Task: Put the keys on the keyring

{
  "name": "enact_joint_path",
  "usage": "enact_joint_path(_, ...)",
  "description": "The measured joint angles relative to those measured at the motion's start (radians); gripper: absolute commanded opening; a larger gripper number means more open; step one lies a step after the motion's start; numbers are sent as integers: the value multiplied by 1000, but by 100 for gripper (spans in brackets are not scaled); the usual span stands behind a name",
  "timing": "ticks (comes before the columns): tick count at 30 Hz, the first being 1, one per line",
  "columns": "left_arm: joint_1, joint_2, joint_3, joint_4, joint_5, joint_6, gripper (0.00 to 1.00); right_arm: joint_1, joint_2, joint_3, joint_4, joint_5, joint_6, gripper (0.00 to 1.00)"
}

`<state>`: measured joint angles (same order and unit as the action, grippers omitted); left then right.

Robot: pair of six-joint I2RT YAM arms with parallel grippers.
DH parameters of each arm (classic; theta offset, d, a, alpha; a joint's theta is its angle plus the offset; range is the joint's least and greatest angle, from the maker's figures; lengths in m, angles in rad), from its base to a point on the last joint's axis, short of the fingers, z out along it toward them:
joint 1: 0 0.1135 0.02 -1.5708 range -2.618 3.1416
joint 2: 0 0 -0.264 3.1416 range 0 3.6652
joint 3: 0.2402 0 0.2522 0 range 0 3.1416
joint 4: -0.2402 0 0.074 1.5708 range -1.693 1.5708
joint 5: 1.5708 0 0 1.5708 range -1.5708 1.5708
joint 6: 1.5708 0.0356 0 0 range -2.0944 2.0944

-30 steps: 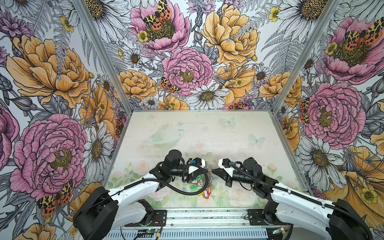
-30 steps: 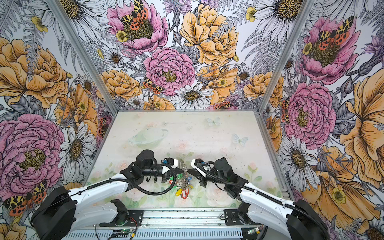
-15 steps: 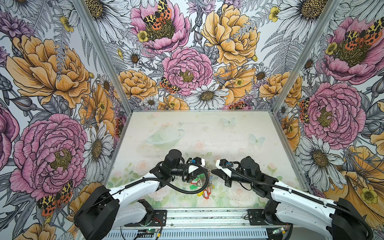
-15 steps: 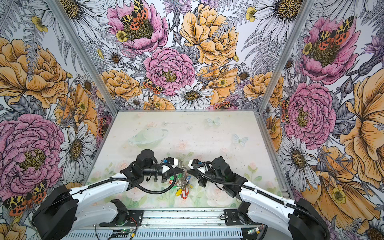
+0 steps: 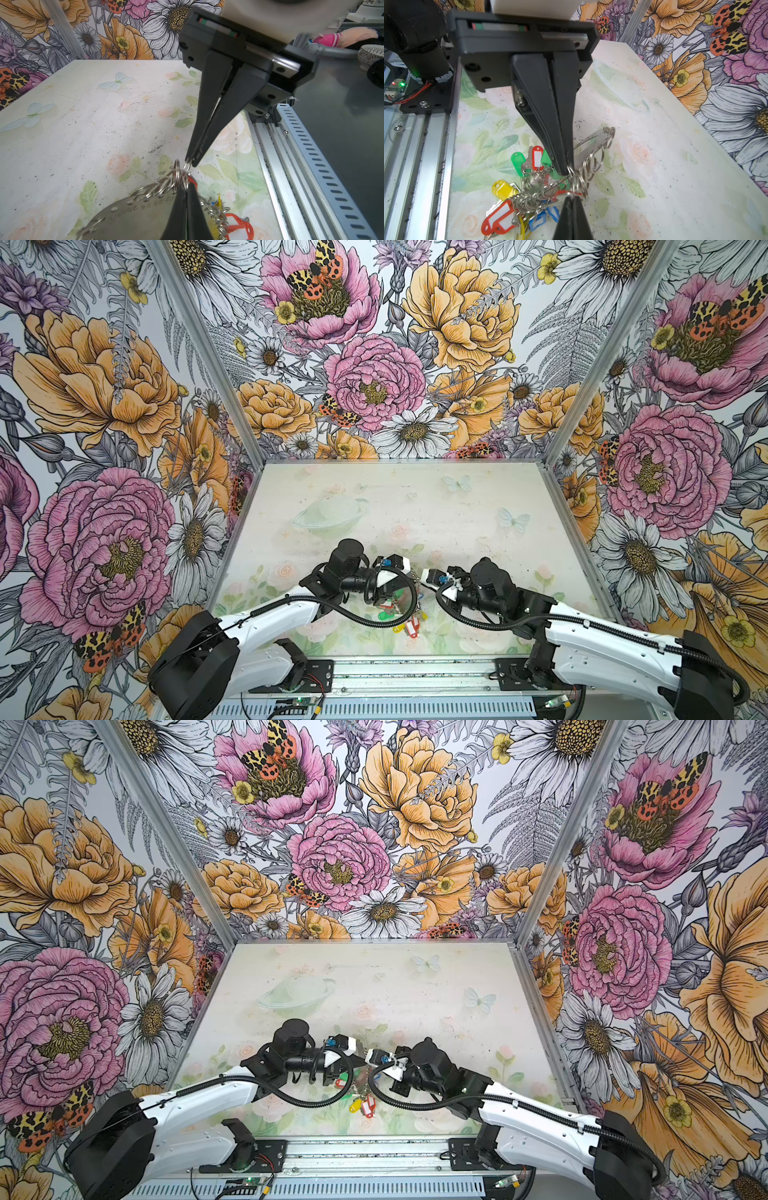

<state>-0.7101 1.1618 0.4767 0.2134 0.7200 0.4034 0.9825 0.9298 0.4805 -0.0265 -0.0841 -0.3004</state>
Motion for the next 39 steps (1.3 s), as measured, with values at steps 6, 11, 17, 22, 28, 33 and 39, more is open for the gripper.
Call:
enact_joint_path(6, 0, 0, 0, 1, -11, -8, 0, 79, 4, 6, -3, 153, -83, 0)
enact_joint_path(11, 1, 0, 0, 1, -21, -11, 0, 113, 17, 7, 11, 233, -131, 0)
enact_joint_path(17, 1, 0, 0, 5, -27, -11, 0, 119, 23, 7, 23, 263, -148, 0)
enact_joint_path(22, 2, -1, 0, 16, -30, -11, 0, 119, 17, 7, 29, 273, -146, 0)
enact_joint_path(28, 2, -2, 0, 25, -29, -11, 0, 119, 0, -9, 50, 275, -146, 0)
enact_joint_path(33, 2, -3, 0, 30, -29, -11, 0, 121, -8, -20, 68, 276, -151, 0)
enact_joint_path(39, 2, -10, 0, 31, -28, -11, 0, 123, -8, -27, 89, 283, -158, 0)
